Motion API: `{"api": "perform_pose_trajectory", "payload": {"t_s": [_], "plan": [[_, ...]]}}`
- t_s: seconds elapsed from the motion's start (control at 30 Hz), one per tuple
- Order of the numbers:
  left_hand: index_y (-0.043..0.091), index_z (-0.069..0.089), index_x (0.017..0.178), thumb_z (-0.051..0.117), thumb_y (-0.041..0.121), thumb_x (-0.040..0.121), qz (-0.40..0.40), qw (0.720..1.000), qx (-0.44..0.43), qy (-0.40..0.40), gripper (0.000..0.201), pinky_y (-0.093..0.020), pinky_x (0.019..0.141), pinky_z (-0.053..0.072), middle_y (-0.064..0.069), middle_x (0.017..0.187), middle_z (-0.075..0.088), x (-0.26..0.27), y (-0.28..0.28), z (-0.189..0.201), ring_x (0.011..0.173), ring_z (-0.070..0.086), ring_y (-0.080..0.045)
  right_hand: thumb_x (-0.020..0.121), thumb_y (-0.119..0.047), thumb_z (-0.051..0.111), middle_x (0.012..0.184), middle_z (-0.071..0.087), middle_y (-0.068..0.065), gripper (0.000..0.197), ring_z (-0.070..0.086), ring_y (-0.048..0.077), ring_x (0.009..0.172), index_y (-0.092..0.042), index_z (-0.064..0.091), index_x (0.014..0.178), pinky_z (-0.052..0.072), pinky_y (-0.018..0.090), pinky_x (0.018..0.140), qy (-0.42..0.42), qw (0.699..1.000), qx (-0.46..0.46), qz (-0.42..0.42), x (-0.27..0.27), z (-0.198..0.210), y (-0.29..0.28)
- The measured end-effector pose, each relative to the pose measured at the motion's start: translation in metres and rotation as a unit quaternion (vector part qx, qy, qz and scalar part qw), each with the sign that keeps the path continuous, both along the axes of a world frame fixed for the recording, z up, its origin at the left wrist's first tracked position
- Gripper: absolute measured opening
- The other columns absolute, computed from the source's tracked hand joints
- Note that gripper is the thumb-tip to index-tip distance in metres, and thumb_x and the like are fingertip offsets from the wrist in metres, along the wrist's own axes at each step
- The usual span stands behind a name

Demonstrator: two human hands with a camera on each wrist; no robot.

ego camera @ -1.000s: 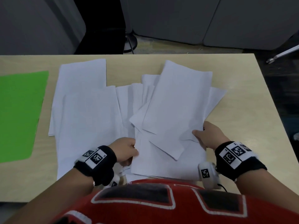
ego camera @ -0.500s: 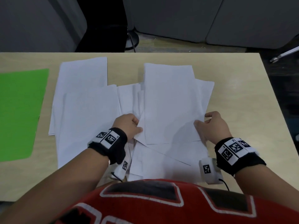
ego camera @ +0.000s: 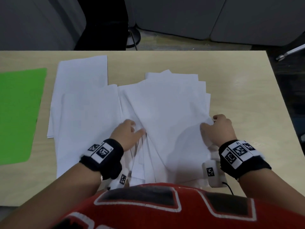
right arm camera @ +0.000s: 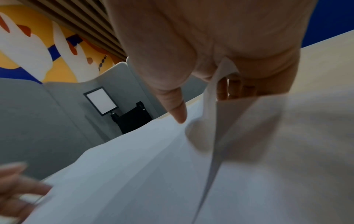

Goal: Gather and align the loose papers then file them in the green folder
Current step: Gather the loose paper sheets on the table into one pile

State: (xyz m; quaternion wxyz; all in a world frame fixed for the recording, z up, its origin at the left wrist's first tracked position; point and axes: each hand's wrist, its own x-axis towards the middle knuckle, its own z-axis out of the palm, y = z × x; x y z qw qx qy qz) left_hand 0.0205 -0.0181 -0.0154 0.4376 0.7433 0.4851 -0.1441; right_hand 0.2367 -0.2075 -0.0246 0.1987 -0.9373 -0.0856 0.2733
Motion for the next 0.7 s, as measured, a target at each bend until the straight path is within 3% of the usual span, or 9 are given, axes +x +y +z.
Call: {"api": "perform_pose_trajectory", "payload": {"t_s": [0.1,0.17,0.27,0.37,0.47,0.53,0.6,0.7], "plan": [[0.008,0.042,0.129,0.064,0.054,0.078,0.113,0.992,-0.046,-0.044,0.072,-0.042,0.090,0.054,-0.012,0.126,0.056,0.019,0.001,-0.001,0.109,0.060,-0.031,0.077,-0.030,0.062,0.122,0.053,0.016,0.056,0.058,0.034,0.105,-0.004,0.048,0.125,0.050,0.036,0.087,0.008,0.999,0.030,0.015,-0.013,-0.003,0.009],[0.006,0.043,0.125,0.067,0.052,0.077,0.095,0.994,-0.039,-0.031,0.070,-0.033,0.086,0.048,-0.013,0.126,0.057,0.029,-0.002,-0.002,0.113,0.059,-0.032,0.072,-0.034,0.061,0.114,0.059,0.014,0.056,0.061,0.032,0.098,-0.006,0.052,0.119,0.053,0.038,0.083,0.024,0.999,0.037,0.030,-0.021,-0.006,0.016],[0.007,0.033,0.137,0.071,0.033,0.080,0.036,0.999,-0.035,-0.015,0.073,-0.027,0.086,0.041,-0.008,0.131,0.053,0.036,-0.007,-0.005,0.119,0.053,-0.027,0.074,-0.035,0.059,0.103,0.064,0.009,0.046,0.062,0.027,0.087,-0.006,0.057,0.110,0.048,0.027,0.065,0.064,0.995,0.026,0.071,-0.029,-0.006,0.022],[0.016,0.038,0.137,0.069,0.013,0.080,0.026,0.994,-0.055,-0.088,0.065,-0.026,0.090,0.042,-0.004,0.128,0.059,0.031,-0.007,-0.006,0.113,0.057,-0.021,0.082,-0.031,0.064,0.100,0.059,0.005,0.040,0.055,0.023,0.085,-0.006,0.051,0.109,0.041,0.028,0.064,0.081,0.995,0.049,0.043,-0.029,-0.002,0.018],[0.020,0.050,0.124,0.070,0.009,0.079,0.042,0.978,-0.126,-0.163,0.051,-0.031,0.096,0.047,0.001,0.116,0.066,0.016,-0.001,-0.004,0.110,0.062,-0.019,0.081,-0.032,0.067,0.097,0.060,0.002,0.037,0.054,0.014,0.074,-0.010,0.051,0.106,0.036,0.023,0.053,0.064,0.993,0.099,-0.011,-0.028,0.003,0.010],[0.016,0.057,0.119,0.072,0.012,0.072,0.067,0.963,-0.173,-0.198,0.050,-0.034,0.097,0.049,0.000,0.112,0.069,0.006,0.002,-0.003,0.108,0.065,-0.020,0.077,-0.031,0.072,0.094,0.062,-0.001,0.040,0.058,0.013,0.077,-0.011,0.052,0.106,0.044,0.024,0.059,0.082,0.985,0.143,-0.040,-0.028,0.004,0.010],[0.015,0.056,0.121,0.069,0.017,0.068,0.075,0.962,-0.177,-0.195,0.055,-0.038,0.098,0.050,-0.002,0.114,0.070,-0.001,0.006,-0.004,0.107,0.066,-0.021,0.077,-0.025,0.073,0.099,0.066,0.002,0.038,0.063,0.019,0.086,-0.011,0.056,0.108,0.049,0.029,0.070,0.097,0.982,0.159,-0.020,-0.030,0.003,0.014],[0.017,0.053,0.114,0.068,0.011,0.078,0.085,0.978,-0.105,-0.160,0.039,-0.033,0.092,0.049,-0.001,0.106,0.067,-0.010,0.020,-0.008,0.103,0.064,-0.020,0.084,-0.013,0.061,0.095,0.064,0.002,0.023,0.062,0.024,0.086,-0.012,0.058,0.106,0.044,0.028,0.069,0.066,0.988,0.139,0.021,-0.031,0.002,0.022]]}}
